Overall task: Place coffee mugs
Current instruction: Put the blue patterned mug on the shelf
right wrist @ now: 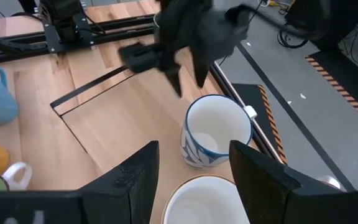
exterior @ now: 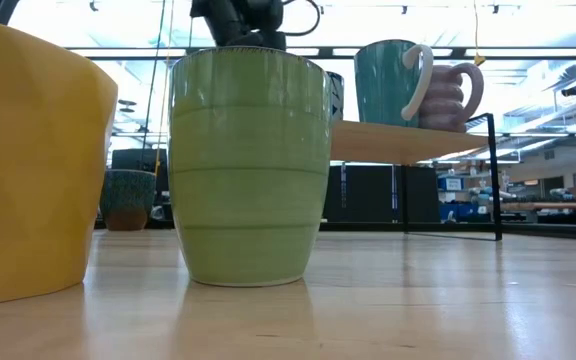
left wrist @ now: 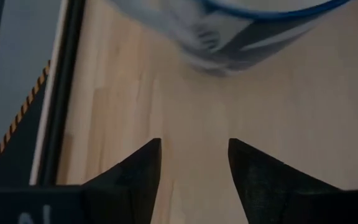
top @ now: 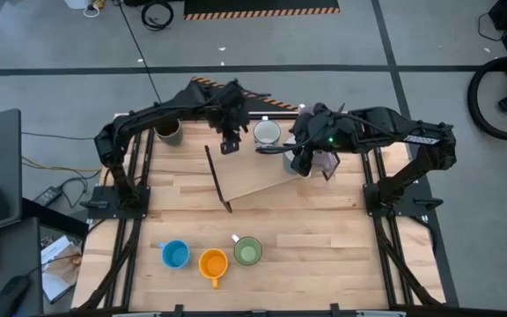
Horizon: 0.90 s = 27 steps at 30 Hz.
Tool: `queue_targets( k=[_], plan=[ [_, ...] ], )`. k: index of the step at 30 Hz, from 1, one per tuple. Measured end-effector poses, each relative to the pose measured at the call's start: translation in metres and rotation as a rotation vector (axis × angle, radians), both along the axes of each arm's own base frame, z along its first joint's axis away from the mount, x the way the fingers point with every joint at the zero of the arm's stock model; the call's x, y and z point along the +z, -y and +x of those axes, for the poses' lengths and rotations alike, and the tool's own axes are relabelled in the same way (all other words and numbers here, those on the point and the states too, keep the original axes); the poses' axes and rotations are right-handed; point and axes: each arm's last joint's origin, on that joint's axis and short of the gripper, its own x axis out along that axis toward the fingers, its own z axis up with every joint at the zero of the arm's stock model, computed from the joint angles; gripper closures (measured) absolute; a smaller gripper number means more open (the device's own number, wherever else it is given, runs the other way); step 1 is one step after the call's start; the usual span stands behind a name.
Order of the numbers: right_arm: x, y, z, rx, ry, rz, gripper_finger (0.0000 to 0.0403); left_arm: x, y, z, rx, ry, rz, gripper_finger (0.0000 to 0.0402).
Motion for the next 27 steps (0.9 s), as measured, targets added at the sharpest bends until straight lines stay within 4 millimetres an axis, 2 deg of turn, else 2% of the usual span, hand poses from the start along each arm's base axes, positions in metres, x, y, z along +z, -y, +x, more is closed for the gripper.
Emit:
queue_targets(
  k=[5, 11, 27],
  plan=[
    [0.001, 0.000, 0.001, -0.002, 0.009, 0.001, 0.0202, -0.009, 0.005, 0.007, -0.013, 0.030, -0.002, 0.0195],
    [0.001, 0.000, 0.001, -0.003, 0.016, 0.001, 0.0202, -0.009, 0.005, 0.013, -0.006, 0.113, -0.031, 0.0193],
    [0.001, 0.000, 0.001, -0.010, 0.018, 0.004, 0.0202, -0.021, 0.007, 0.034, -0.010, 0.179, -0.055, 0.0194]
  ],
)
